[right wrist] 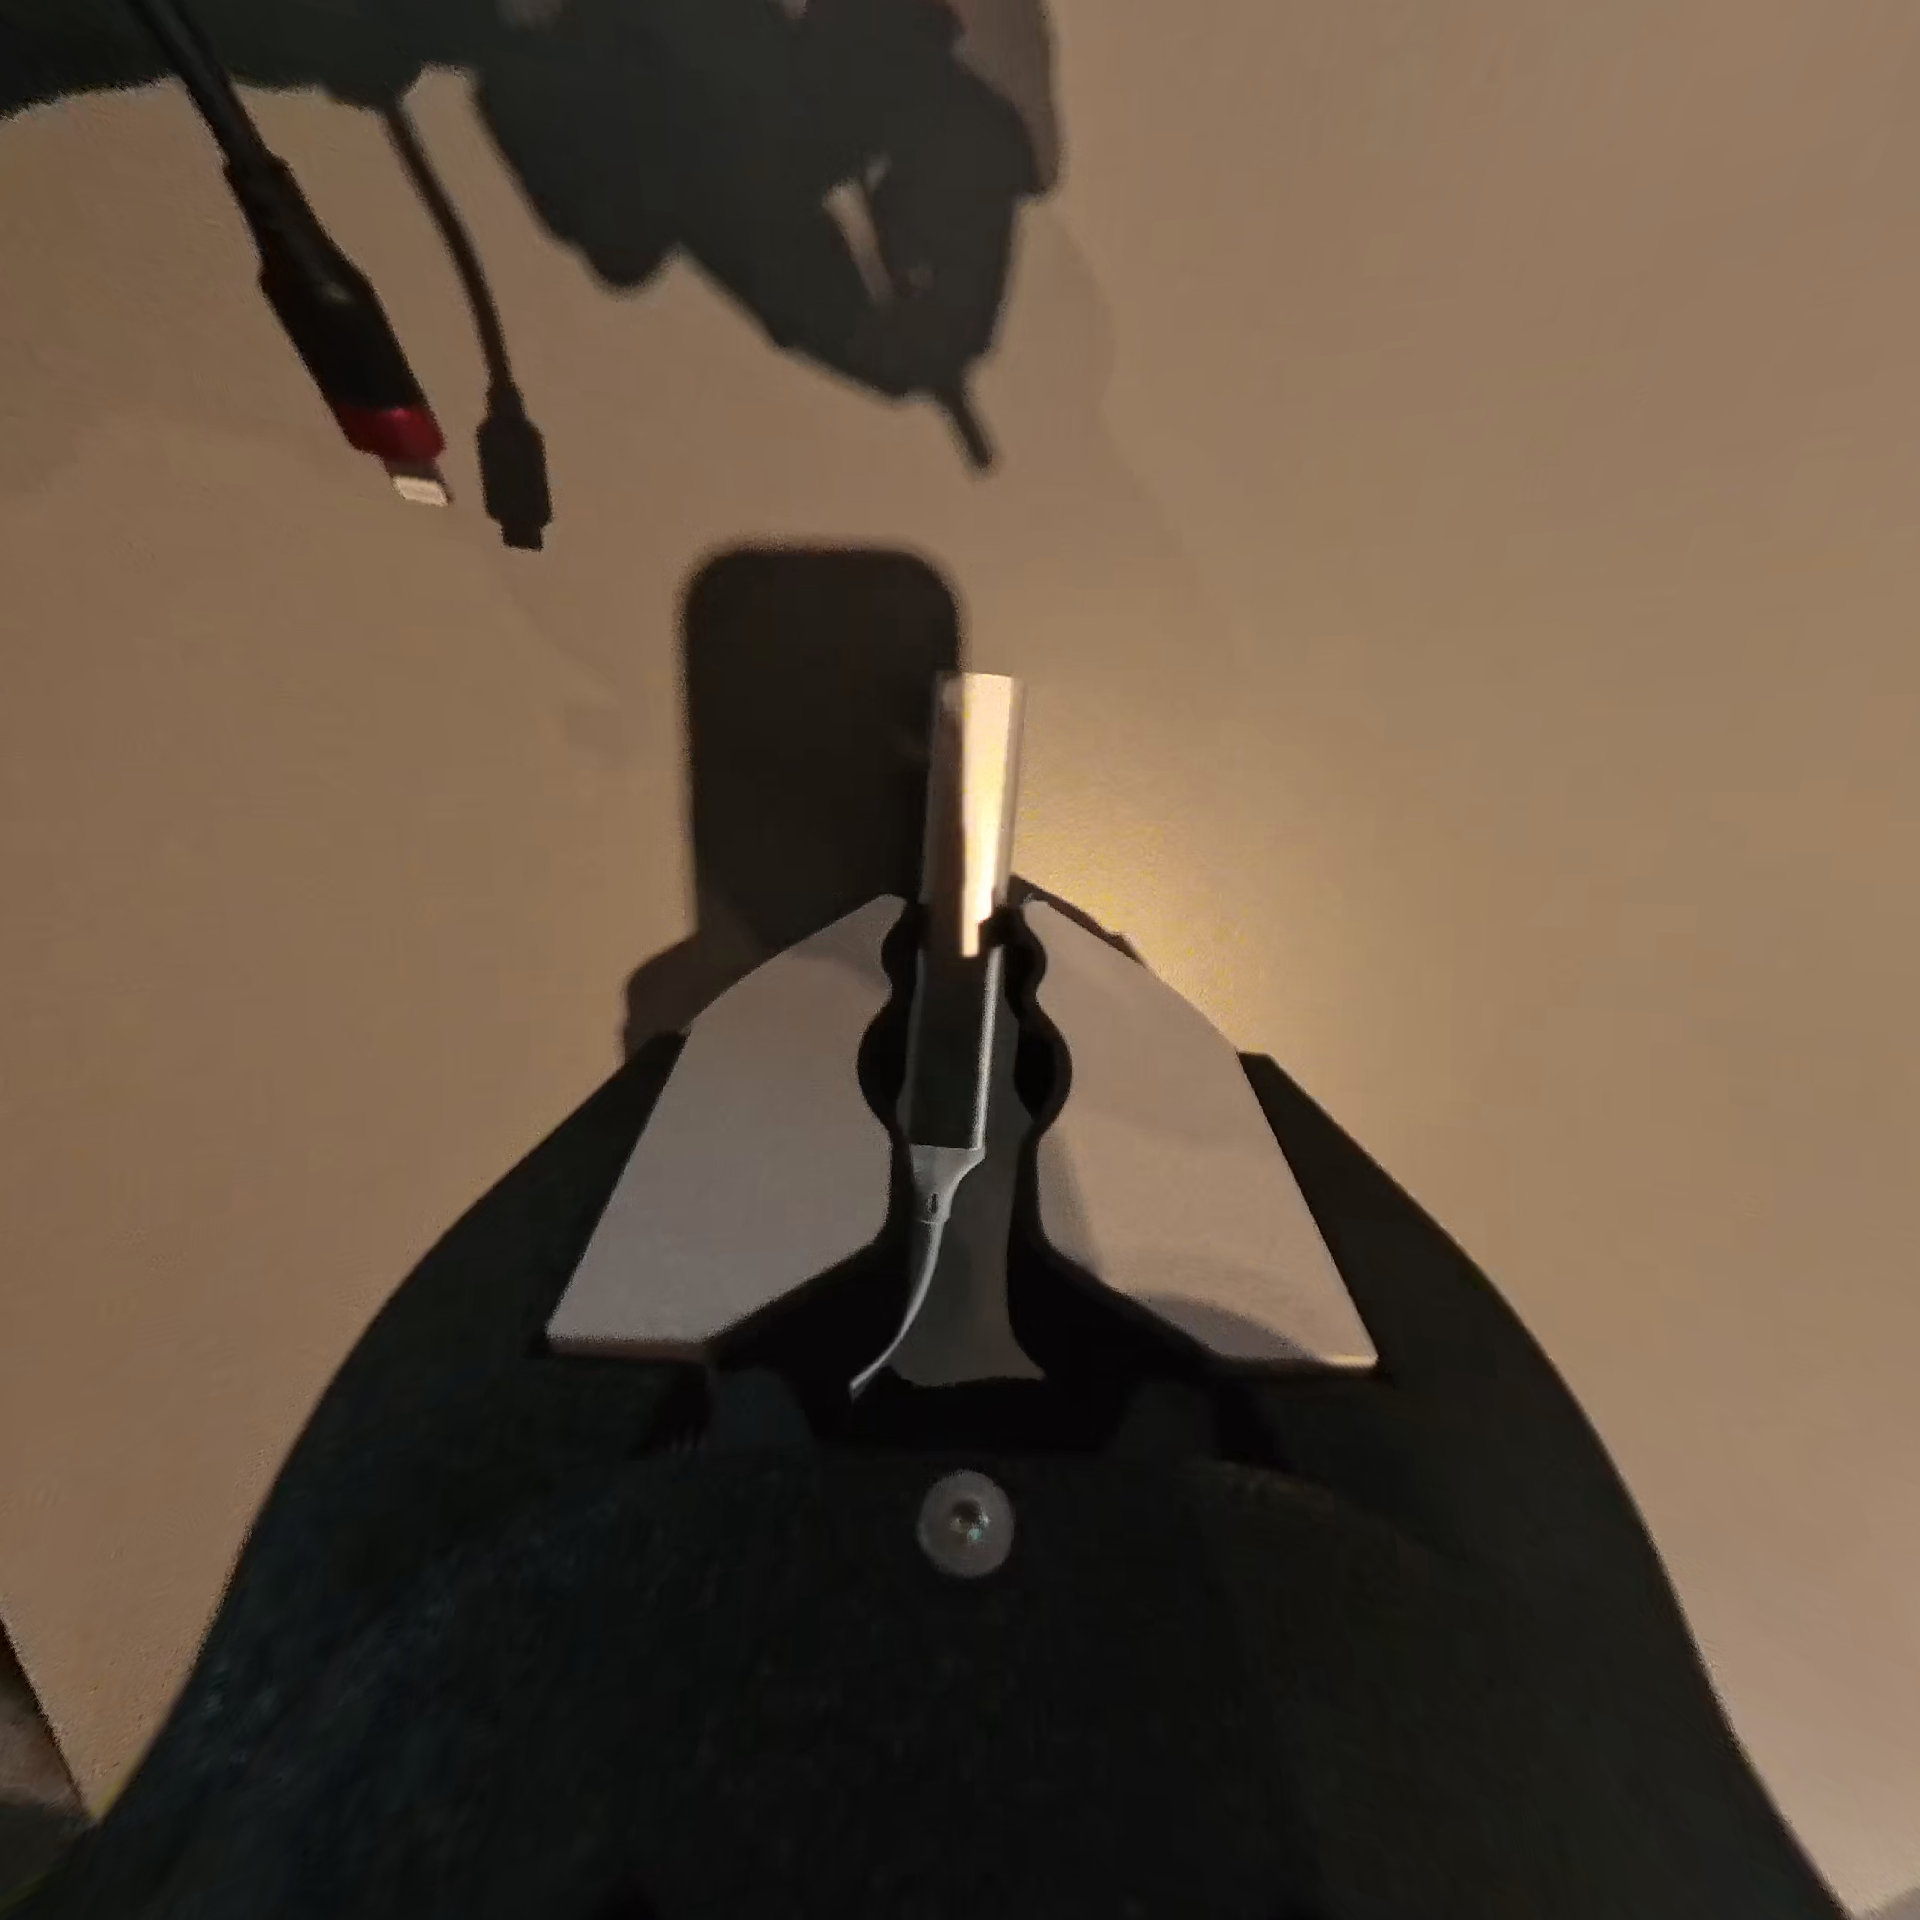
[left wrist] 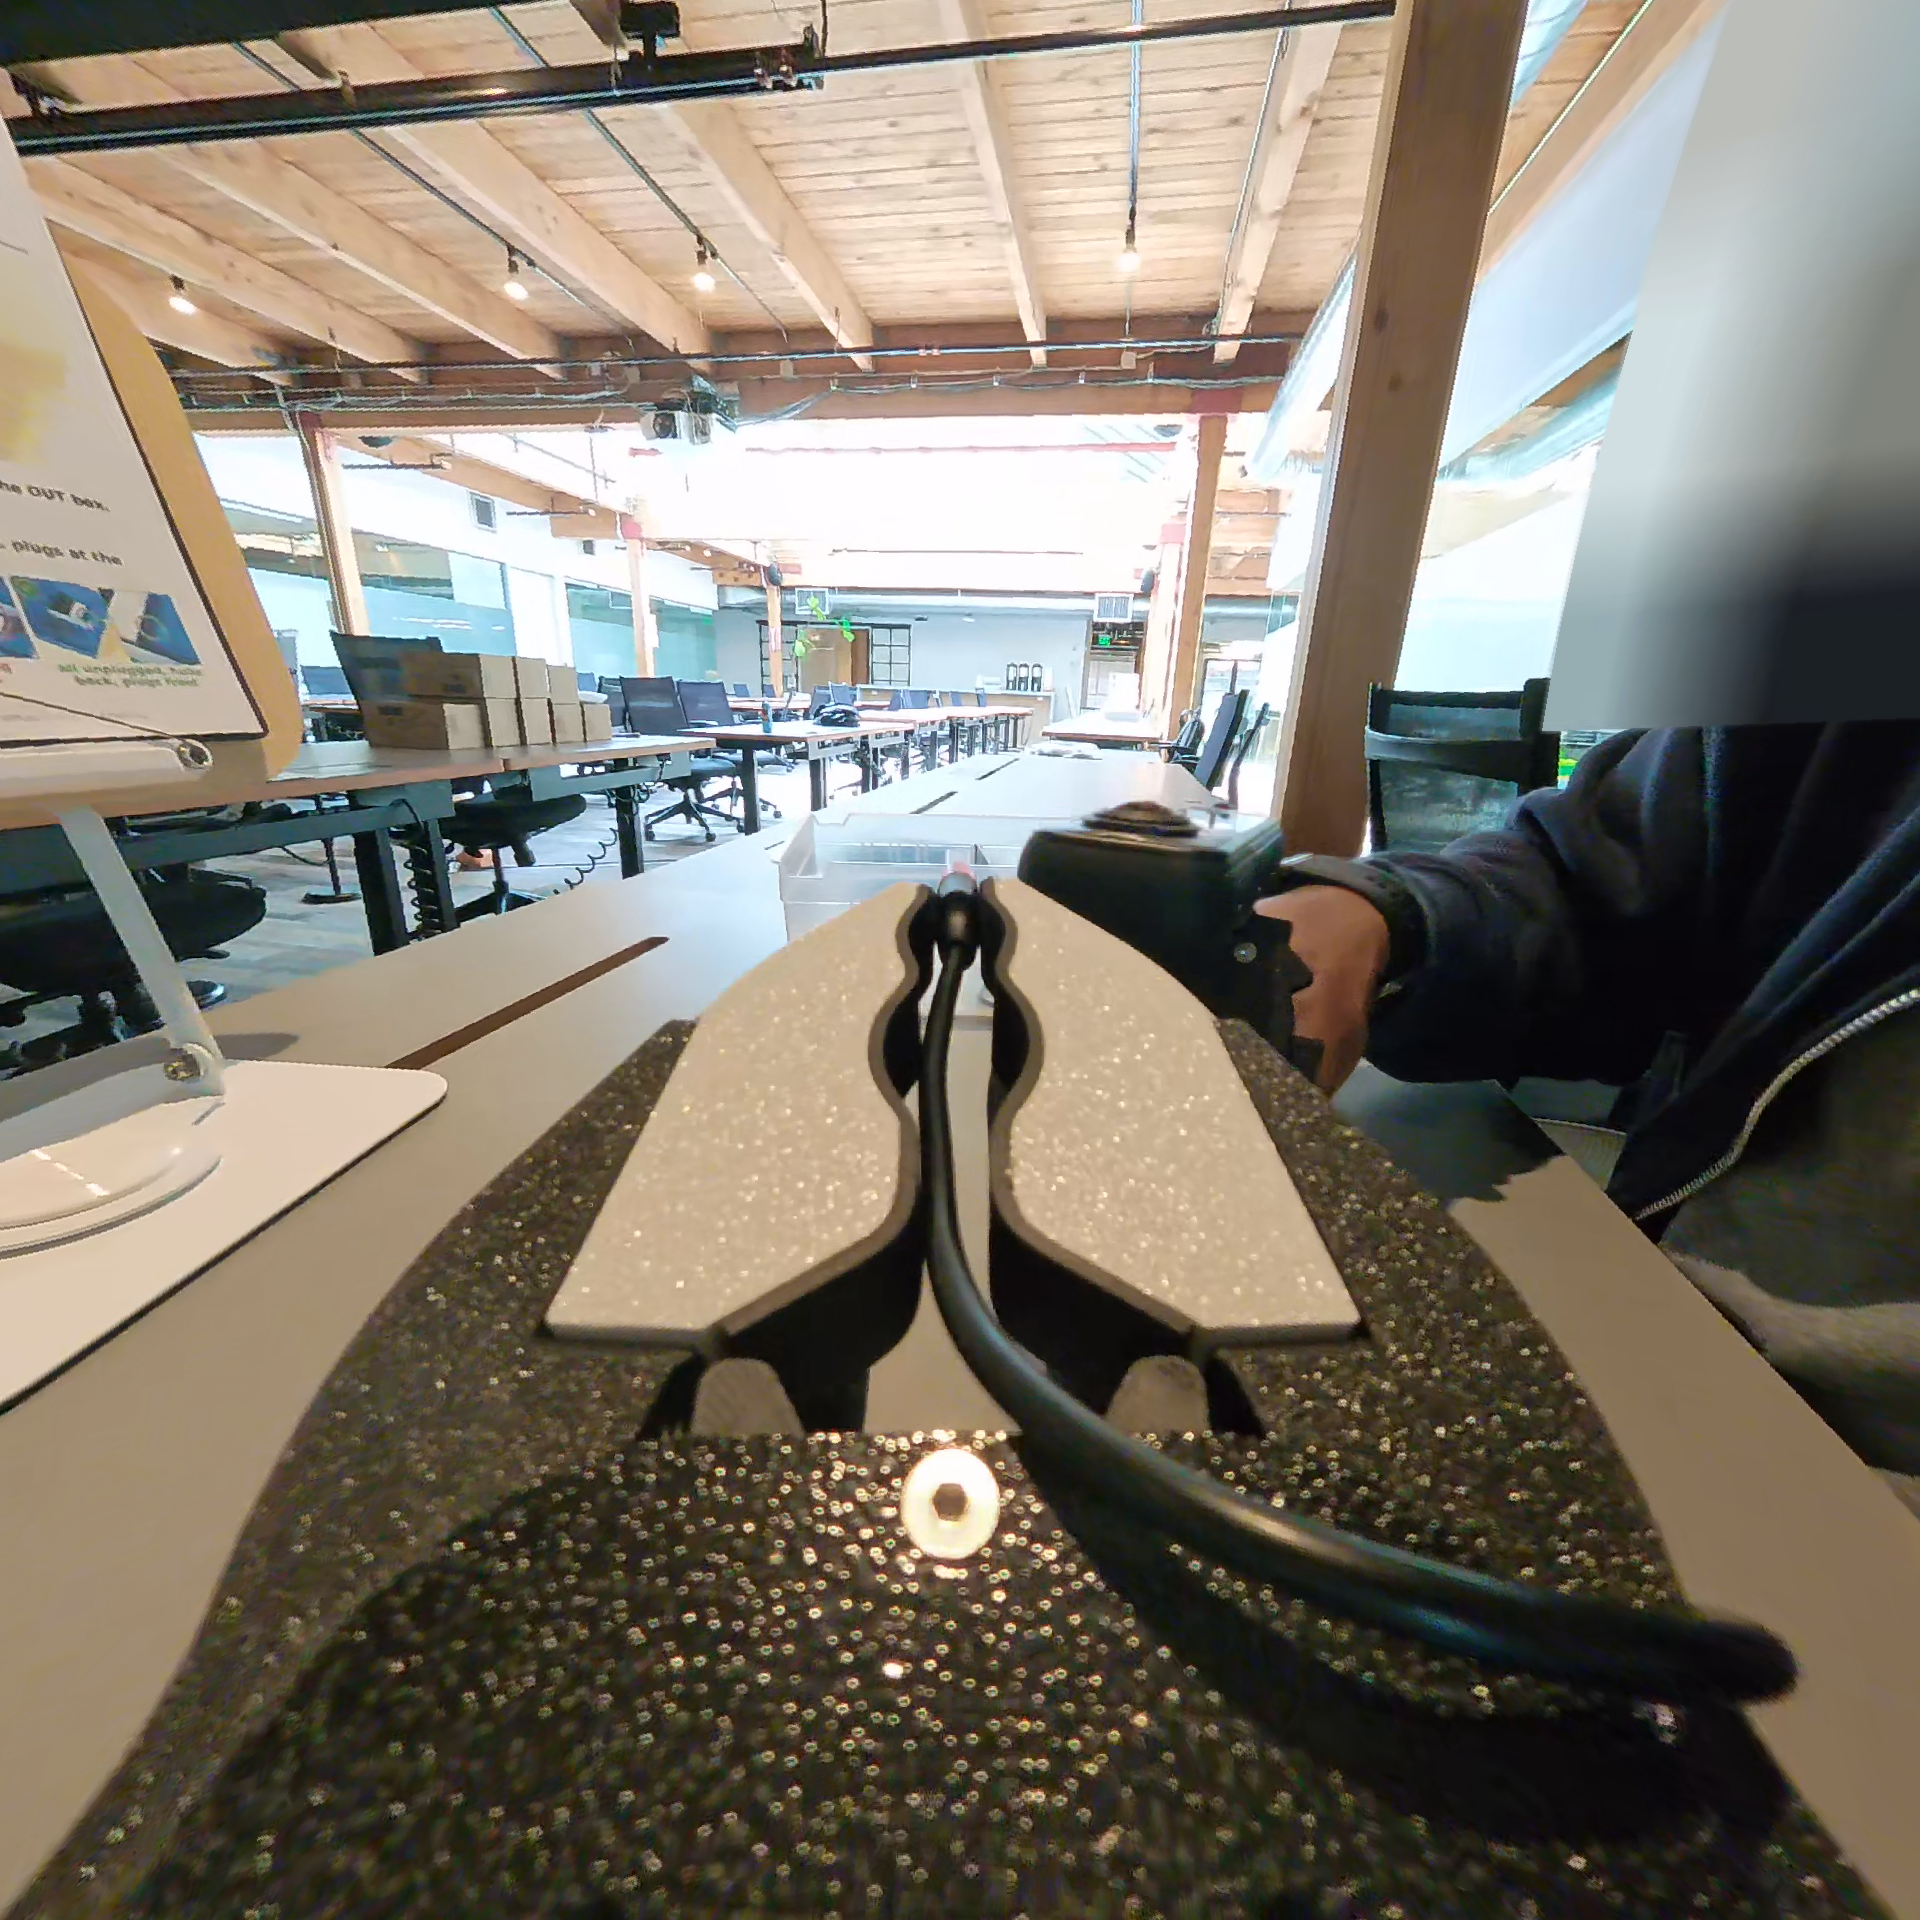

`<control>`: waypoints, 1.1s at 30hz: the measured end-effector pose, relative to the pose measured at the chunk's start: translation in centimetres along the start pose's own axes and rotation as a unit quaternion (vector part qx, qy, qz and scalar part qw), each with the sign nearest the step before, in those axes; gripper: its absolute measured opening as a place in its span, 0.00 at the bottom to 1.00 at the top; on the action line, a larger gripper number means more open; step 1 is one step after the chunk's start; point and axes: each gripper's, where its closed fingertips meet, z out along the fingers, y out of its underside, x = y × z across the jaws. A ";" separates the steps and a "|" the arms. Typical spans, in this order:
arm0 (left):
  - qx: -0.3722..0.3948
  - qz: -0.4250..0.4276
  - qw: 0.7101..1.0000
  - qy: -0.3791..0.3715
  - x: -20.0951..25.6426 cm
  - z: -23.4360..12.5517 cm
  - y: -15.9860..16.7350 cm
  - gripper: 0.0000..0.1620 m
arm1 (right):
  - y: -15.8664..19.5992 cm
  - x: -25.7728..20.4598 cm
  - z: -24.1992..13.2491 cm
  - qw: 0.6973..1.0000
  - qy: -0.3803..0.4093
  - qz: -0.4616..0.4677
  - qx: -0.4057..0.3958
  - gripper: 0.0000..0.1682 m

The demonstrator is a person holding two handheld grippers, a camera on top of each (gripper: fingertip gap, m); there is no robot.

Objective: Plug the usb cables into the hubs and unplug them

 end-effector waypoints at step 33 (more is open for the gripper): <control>0.066 -0.051 0.964 0.252 8.0 1.3 0.8 0.04 | -1.4 -4.9 -14.3 0.740 -0.477 -0.027 0.473 0.09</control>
